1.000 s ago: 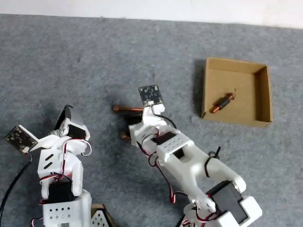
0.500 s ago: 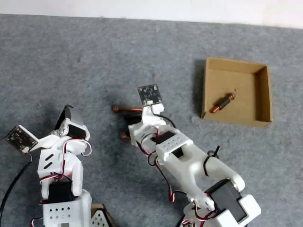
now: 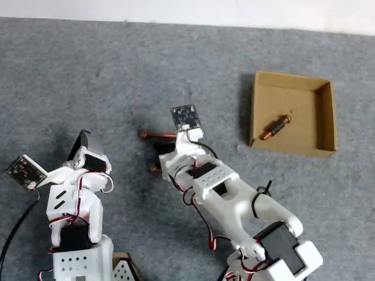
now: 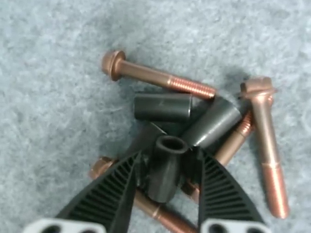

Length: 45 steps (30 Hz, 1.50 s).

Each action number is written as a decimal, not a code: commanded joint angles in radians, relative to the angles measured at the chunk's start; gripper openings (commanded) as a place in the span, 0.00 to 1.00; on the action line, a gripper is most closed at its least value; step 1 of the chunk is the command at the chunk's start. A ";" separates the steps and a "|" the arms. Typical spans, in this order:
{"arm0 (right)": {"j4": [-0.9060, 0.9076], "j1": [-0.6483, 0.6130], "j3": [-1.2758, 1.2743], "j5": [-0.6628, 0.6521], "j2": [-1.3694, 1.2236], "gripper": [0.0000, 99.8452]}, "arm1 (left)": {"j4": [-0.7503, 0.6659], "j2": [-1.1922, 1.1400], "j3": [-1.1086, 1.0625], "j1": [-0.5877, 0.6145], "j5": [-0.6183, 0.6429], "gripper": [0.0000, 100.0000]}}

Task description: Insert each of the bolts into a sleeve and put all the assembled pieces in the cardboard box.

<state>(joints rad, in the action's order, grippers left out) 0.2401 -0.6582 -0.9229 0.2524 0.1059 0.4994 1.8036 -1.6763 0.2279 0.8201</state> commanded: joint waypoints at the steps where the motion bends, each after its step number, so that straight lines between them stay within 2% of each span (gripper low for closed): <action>1: 0.015 -0.007 0.004 0.000 -0.010 0.04 | -0.023 0.013 0.010 -0.004 0.003 0.01; 2: 0.015 -0.007 0.004 -0.005 -0.010 0.01 | -0.023 0.013 0.010 -0.004 0.003 0.01; 6: 0.015 -0.008 0.004 -0.092 -0.008 0.00 | -0.023 0.013 0.010 -0.004 0.003 0.01; 12: 0.015 -0.004 0.002 -0.095 0.008 0.00 | -0.023 0.013 0.010 -0.004 0.003 0.01; 17: 0.024 0.018 -0.028 -0.097 0.199 0.00 | -0.023 0.013 0.010 -0.004 0.003 0.01; 25: 0.223 0.162 -0.116 -0.100 0.555 0.00 | -0.023 0.013 0.010 -0.004 0.003 0.01; 30: 0.426 0.231 -0.094 -0.264 0.659 0.00 | -0.023 0.013 0.008 -0.004 0.003 0.01; 34: 0.610 0.292 -0.059 -0.339 0.650 0.00 | -0.023 0.013 0.008 -0.004 0.002 0.01; 45: 0.536 0.415 -0.085 -0.362 0.387 0.01 | -0.023 0.013 0.008 -0.004 0.002 0.01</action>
<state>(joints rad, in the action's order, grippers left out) 0.8078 -0.2608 -1.0365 -0.0821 0.5462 0.4994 1.8036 -1.6763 0.2279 0.8201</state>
